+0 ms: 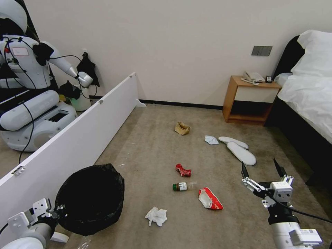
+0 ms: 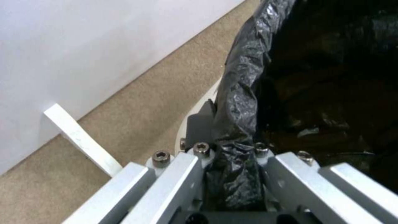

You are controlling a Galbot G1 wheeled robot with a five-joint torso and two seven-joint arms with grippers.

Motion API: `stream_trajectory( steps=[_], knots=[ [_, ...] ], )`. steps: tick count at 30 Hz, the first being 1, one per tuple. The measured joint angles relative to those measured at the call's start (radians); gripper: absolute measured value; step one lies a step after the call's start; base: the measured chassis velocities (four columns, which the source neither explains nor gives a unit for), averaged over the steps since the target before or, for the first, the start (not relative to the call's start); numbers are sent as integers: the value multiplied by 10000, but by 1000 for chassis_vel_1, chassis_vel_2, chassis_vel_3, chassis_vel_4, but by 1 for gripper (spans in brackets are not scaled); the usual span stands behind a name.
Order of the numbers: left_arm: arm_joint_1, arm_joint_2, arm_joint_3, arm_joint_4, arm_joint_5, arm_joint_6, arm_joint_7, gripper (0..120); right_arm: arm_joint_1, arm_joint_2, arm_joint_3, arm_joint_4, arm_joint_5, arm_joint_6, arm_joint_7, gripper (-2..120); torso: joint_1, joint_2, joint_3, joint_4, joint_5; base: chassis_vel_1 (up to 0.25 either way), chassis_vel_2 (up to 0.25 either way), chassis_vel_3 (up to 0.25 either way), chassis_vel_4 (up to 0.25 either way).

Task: Pick up the trash bin, then pick up the garbage from the floor and place it into the trash bin.

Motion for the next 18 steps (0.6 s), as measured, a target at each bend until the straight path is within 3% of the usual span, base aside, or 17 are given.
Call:
stream_trajectory(
  steps=[6,9,10,12,16,18],
  knots=[
    [53,41,-63,-57,-27,0,2,2,285,-982,-615,56,789,-1352,559,100,0,0,0,3,0,0,0,0,0],
    [166,79,-136,-164,-78,0,3,2,649,-2567,-1587,113,2600,-2759,1301,100,0,0,0,3,0,0,0,0,0],
    [166,79,-136,-164,-78,0,3,2,649,-2567,-1587,113,2600,-2759,1301,100,0,0,0,3,0,0,0,0,0],
    [252,47,-209,-243,-95,0,-4,2,996,-3741,-2330,133,3884,-3750,1867,100,0,0,1,4,1,0,0,0,0],
    [323,-16,-245,-300,-93,0,-9,2,1399,-4293,-2943,85,4508,-4489,2281,100,0,0,0,-2,0,0,0,0,0],
    [391,-118,-307,-368,-76,0,-16,2,2036,-4747,-3855,-103,5226,-5302,2775,100,0,0,0,0,2,0,0,0,0]
  ],
)
